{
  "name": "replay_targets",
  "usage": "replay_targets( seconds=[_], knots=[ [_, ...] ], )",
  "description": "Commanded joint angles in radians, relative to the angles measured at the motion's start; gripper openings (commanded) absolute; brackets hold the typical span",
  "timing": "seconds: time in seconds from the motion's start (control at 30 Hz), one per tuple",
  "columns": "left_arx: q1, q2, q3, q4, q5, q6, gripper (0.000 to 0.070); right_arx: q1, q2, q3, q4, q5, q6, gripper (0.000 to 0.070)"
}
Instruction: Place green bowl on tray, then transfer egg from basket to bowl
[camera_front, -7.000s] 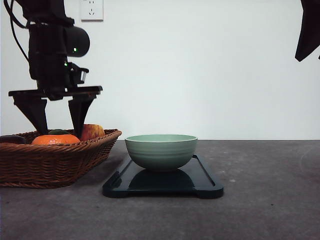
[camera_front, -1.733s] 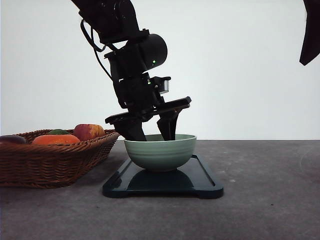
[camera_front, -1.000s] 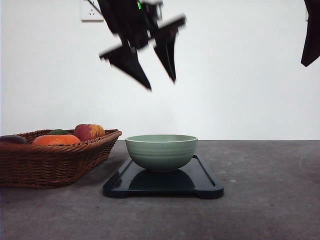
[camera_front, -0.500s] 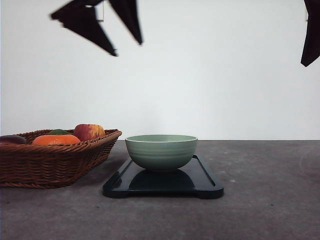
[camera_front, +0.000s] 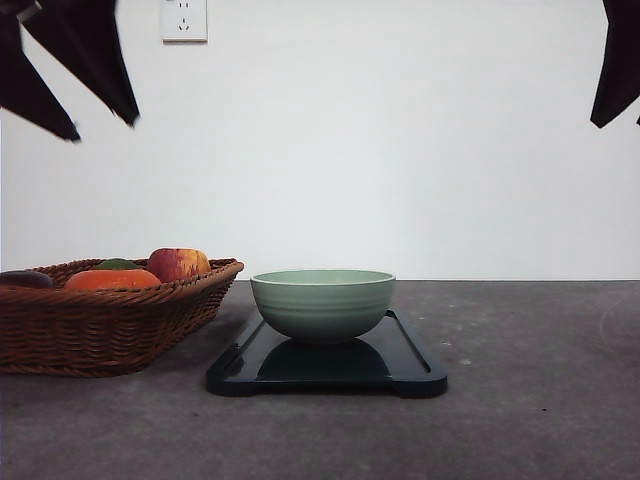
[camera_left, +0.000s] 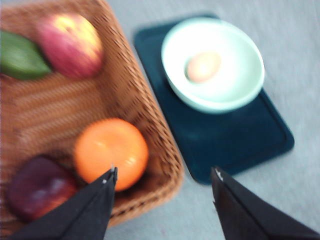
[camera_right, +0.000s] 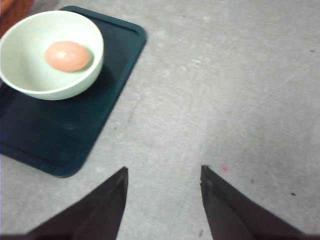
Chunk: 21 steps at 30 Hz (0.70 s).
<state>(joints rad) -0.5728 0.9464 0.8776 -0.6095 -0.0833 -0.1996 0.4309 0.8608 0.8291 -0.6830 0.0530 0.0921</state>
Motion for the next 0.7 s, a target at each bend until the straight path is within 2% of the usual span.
replay_targets(
  seconds=[0.0, 0.33, 0.37, 0.47, 0.53, 0.67],
  knots=[
    [-0.001, 0.003, 0.007, -0.002, -0.007, -0.004, 0.0381, 0.005, 0.008, 0.007, 0.009, -0.008, -0.018, 0.0282],
    [-0.001, -0.006, 0.007, -0.001, -0.006, -0.007, 0.0375, 0.005, 0.006, 0.007, -0.036, 0.000, -0.015, 0.0279],
    [-0.001, -0.006, 0.007, 0.002, -0.006, -0.007, 0.0346, 0.005, 0.006, 0.007, -0.035, 0.000, -0.015, 0.0260],
    [-0.001, -0.006, 0.008, 0.002, -0.006, -0.007, 0.0000, 0.005, 0.006, 0.007, -0.035, -0.001, -0.015, 0.0031],
    [-0.001, -0.007, 0.008, 0.004, -0.005, -0.008, 0.0000, 0.005, 0.006, 0.007, -0.031, -0.001, -0.014, 0.0007],
    [-0.001, -0.007, 0.008, -0.004, -0.002, -0.008, 0.0000, 0.005, 0.006, 0.007, -0.028, -0.002, -0.014, 0.0007]
  ],
)
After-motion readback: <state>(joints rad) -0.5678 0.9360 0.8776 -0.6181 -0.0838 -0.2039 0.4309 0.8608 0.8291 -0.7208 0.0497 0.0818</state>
